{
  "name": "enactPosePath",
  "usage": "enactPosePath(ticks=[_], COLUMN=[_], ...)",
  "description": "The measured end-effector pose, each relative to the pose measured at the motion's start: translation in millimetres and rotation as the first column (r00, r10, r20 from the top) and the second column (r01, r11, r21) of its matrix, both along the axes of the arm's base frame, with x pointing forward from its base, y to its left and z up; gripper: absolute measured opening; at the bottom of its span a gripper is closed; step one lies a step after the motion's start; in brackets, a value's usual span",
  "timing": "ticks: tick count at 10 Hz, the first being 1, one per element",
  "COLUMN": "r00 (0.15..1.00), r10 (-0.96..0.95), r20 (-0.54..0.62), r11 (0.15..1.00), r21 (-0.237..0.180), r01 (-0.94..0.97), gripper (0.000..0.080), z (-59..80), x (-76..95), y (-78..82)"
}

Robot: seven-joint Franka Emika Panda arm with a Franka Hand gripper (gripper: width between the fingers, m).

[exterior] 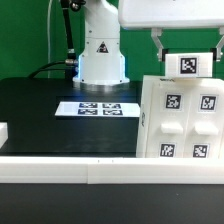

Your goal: Assemble cabinet

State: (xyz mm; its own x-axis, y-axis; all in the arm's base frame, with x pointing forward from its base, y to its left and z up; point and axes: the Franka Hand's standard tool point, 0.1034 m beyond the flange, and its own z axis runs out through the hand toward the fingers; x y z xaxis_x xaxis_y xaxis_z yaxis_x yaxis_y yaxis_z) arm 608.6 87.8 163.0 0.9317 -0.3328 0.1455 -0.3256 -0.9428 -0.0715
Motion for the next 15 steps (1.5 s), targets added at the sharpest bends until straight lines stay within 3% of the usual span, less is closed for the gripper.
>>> enactPosePath(ticks=[3,5,8,11,15], r00=[0.986,0.916,0.776,0.596,0.279], r10=[-0.167,-0.401,-0.629,-0.796,-0.938], r20=[-0.007,-0.014,-0.044,-0.109,-0.206], r11=[0.985,0.910,0.764,0.569,0.236], r21=[0.038,0.103,0.152,0.201,0.210], r01=[0.167,0.401,0.627,0.797,0.949], gripper=[0.0553,0.0553,0.0553,0.0553,0.0553], z=[-0.2,-2.0,-2.0,-3.1,-2.6], x=[0.0,-1.0,-1.6,1.4,1.4], y=[-0.7,-4.8,-5.0,-7.1,-5.4])
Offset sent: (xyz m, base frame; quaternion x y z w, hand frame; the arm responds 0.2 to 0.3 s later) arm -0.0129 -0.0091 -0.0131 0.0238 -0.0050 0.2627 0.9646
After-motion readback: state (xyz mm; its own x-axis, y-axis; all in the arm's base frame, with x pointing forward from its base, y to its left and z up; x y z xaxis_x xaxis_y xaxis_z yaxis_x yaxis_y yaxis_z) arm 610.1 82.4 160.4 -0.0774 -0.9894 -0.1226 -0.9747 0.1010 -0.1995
